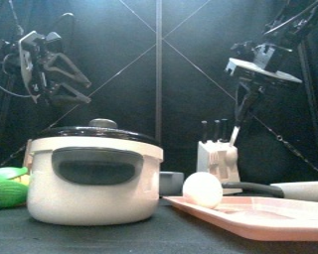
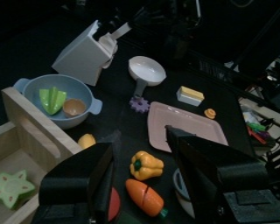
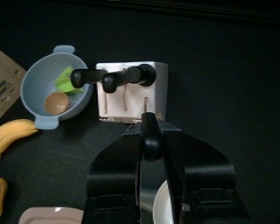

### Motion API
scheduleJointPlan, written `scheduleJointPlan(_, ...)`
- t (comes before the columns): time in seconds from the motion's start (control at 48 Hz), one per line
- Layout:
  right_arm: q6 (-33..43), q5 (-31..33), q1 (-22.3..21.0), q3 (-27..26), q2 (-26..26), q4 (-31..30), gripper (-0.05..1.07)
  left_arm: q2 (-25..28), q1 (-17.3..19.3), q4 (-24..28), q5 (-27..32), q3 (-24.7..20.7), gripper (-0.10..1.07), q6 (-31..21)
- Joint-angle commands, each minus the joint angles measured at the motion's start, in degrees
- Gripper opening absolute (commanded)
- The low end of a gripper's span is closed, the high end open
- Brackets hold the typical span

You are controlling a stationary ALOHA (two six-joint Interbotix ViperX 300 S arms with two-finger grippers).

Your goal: Pull out pairing knife

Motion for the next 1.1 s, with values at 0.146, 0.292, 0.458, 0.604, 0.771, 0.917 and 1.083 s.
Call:
scheduleJointPlan(0.146,0.00,0.18,2.20,2.02,-6.68,-0.35,0.47,0.09,0.09,0.00,-0.18,-0.62,0.84,0.09)
scheduleJointPlan(0.292,-0.09,0.18,3.08,3.78,-10.20,-0.35,0.47,0.09,0.09,-0.09,-0.18,-0.62,0.84,0.09)
scheduleJointPlan(0.458,-0.18,0.18,3.87,5.54,-13.89,-0.44,0.47,0.09,0.09,-0.09,-0.18,-0.62,0.84,0.09)
scheduleJointPlan(0.604,-0.18,0.18,5.10,6.24,-16.35,-0.35,0.47,0.00,0.09,0.00,-0.09,-0.53,0.84,0.09)
scheduleJointPlan(0.771,-0.35,0.18,6.77,6.33,-17.84,-0.44,0.47,0.09,0.44,0.00,-0.09,-0.62,0.84,0.09)
scheduleJointPlan(0.917,-0.35,0.18,9.23,5.98,-18.63,-1.05,0.47,0.00,0.53,0.00,-0.18,-0.53,0.84,0.09)
scheduleJointPlan(1.083,-0.18,0.62,14.24,5.80,-18.63,-6.50,0.47,0.09,0.53,0.00,-0.09,-0.35,0.84,0.09)
